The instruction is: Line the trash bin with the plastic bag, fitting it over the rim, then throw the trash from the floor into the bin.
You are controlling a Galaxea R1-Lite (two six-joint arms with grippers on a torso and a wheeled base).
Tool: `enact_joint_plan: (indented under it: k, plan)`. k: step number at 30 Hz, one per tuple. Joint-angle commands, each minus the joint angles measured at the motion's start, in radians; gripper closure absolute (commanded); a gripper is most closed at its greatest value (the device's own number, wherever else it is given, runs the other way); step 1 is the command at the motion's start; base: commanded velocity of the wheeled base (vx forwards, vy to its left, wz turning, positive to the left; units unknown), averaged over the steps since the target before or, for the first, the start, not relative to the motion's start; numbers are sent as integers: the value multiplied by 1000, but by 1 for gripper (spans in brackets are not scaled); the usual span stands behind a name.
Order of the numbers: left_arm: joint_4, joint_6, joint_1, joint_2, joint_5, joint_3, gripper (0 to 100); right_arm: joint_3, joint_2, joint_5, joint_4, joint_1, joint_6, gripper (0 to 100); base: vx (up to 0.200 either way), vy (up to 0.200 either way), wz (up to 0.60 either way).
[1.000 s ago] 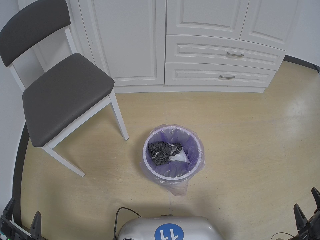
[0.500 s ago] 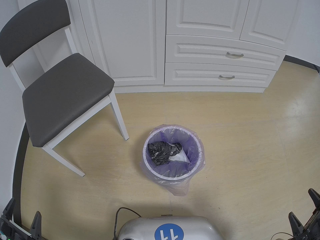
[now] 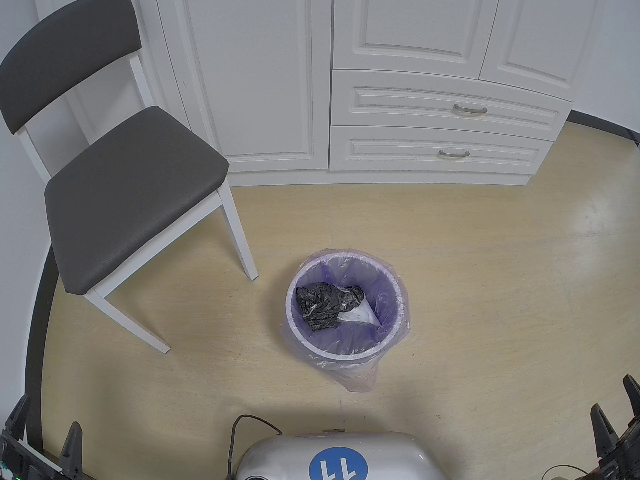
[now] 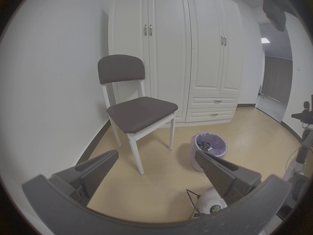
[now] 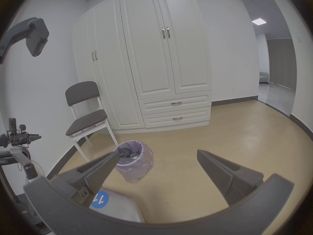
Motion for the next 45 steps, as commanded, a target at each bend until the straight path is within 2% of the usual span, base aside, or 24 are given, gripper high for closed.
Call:
enact_joint_plan:
  k: [1,4,8,13,16,21,24,26,33,42,45]
  plan:
    - [0,0,0,-13,0,13,0,16,-14,29,4,0,-32,0,0,0,0]
    - [0,-2,0,-12,0,13,0,15,-14,67,10,0,-58,0,0,0,0]
    - [0,-2,0,-13,0,15,0,18,-14,57,8,1,-71,0,0,0,0]
    - [0,0,0,-13,0,13,0,18,-14,60,4,0,-15,0,0,0,0]
    - [0,0,0,-13,0,13,0,18,-14,67,7,0,-23,0,0,0,0]
    - [0,0,0,-13,0,13,0,18,-14,58,7,1,-91,0,0,0,0]
    - [-2,0,0,-13,0,13,0,18,-14,54,5,1,-58,0,0,0,0]
    - [-2,-2,0,-13,0,15,0,18,-14,41,7,0,-51,0,0,0,0]
    - [-2,-3,0,-13,0,15,0,18,-14,-137,10,1,-88,0,0,0,0]
    - [-2,-3,0,-13,0,15,0,18,-14,-152,11,0,-138,0,0,0,0]
    - [-2,-2,0,-13,0,15,0,8,-7,-137,105,3,-127,0,0,0,0]
